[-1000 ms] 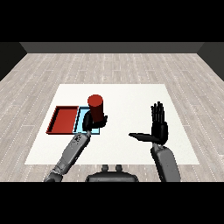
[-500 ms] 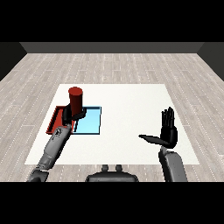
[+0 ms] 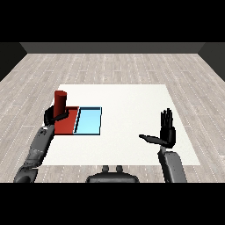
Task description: Pick the red can and put it in the red box
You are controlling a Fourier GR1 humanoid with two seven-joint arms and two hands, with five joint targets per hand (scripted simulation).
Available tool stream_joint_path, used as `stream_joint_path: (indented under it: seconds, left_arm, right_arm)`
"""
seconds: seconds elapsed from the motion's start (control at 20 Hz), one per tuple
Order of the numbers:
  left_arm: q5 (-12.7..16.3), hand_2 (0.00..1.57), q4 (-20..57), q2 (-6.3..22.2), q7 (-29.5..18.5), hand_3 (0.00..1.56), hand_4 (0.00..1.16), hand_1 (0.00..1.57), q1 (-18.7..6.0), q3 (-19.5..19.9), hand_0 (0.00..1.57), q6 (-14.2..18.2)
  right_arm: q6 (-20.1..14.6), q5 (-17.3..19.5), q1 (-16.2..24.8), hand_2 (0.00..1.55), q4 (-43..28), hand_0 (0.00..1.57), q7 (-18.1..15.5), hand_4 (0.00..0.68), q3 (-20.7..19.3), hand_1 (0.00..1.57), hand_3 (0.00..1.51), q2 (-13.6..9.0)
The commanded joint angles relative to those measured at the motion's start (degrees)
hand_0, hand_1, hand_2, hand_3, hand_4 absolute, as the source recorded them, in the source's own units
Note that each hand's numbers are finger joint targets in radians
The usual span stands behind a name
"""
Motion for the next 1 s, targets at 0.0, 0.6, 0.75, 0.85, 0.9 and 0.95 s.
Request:
stream_joint_path:
  seconds: [0.0,0.6,0.75,0.85,0.9,0.95]
  left_arm:
    - [-2.0,1.54,14.3,0.7,-2.8,1.43,1.02,1.57,-5.2,2.6,1.57,-0.7]
    - [-6.0,0.74,38.8,-5.2,-6.0,0.50,0.76,0.76,-13.3,2.9,0.76,-0.5]
    - [-6.5,0.50,40.5,-4.0,-6.7,0.43,0.72,0.32,-12.7,2.1,0.32,-8.6]
    - [-10.9,0.00,42.3,-2.5,-3.2,0.00,0.43,0.00,-14.7,-2.0,0.00,-10.8]
    - [-11.3,0.00,43.0,-2.1,-3.3,0.00,0.31,0.00,-14.8,-2.3,0.00,-11.8]
    - [-13.2,0.00,43.6,-2.8,-1.1,0.00,0.27,0.00,-16.1,-3.8,0.00,-9.5]
  right_arm:
    - [1.3,0.0,-0.4,0.00,2.7,0.00,-1.7,0.000,-0.7,0.00,0.00,0.2]
    - [-0.8,5.8,-6.6,0.00,11.4,0.00,-3.1,0.000,-0.1,0.00,0.00,0.6]
    - [-0.1,6.5,-3.7,0.00,11.8,0.00,-5.5,0.000,0.2,0.00,0.00,0.1]
    - [-0.1,6.1,-6.5,0.00,14.2,0.00,-6.6,0.000,0.1,0.00,0.00,1.5]
    - [0.6,5.3,-6.1,0.00,14.1,0.00,-7.0,0.000,-1.7,0.00,0.00,0.0]
    - [0.7,5.2,-8.6,0.00,15.8,0.00,-6.3,0.000,-1.7,0.00,0.00,0.4]
